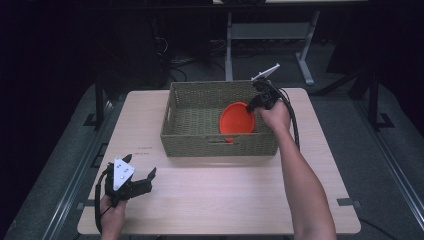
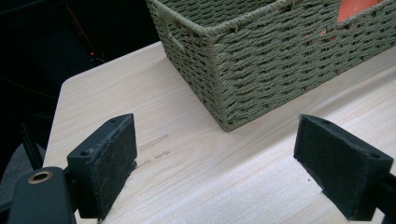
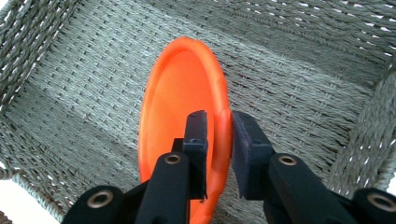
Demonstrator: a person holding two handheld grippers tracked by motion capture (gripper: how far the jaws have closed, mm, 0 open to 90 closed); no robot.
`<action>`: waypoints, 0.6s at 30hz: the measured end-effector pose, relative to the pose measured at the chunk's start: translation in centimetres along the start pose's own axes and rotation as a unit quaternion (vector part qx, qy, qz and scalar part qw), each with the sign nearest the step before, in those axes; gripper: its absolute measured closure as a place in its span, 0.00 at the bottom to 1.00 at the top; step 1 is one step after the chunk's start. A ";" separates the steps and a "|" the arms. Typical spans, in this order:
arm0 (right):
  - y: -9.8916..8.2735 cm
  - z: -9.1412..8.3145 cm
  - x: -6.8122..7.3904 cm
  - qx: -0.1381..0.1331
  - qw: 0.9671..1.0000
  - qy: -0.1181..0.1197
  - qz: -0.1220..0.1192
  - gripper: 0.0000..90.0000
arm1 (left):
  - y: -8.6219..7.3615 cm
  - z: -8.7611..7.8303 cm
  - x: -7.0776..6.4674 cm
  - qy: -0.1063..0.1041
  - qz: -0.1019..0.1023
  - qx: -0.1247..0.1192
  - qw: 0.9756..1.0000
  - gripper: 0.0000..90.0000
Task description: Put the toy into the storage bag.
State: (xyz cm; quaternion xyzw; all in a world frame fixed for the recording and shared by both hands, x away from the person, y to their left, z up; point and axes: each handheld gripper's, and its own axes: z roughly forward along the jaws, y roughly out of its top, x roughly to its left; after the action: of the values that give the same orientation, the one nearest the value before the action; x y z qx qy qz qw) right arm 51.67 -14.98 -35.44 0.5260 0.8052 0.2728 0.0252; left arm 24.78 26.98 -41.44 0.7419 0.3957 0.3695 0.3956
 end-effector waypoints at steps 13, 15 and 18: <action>-0.2 0.1 -0.7 0.007 1.000 -0.008 0.007 0.78 | 0.1 0.3 -0.1 -0.001 -0.003 0.001 1.000 0.14; -0.2 0.1 -0.7 0.010 1.000 -0.008 0.007 0.78 | 0.1 0.3 0.0 -0.001 -0.004 0.002 1.000 0.14; -0.2 0.1 -0.8 0.012 1.000 -0.009 0.007 0.77 | 0.1 0.4 0.0 -0.001 -0.004 0.002 1.000 0.14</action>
State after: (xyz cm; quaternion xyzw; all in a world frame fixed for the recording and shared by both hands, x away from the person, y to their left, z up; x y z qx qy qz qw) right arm 51.87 -15.70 -35.88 0.5345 0.8043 0.2585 0.0240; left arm 25.14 26.87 -41.50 0.7412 0.3993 0.3667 0.3960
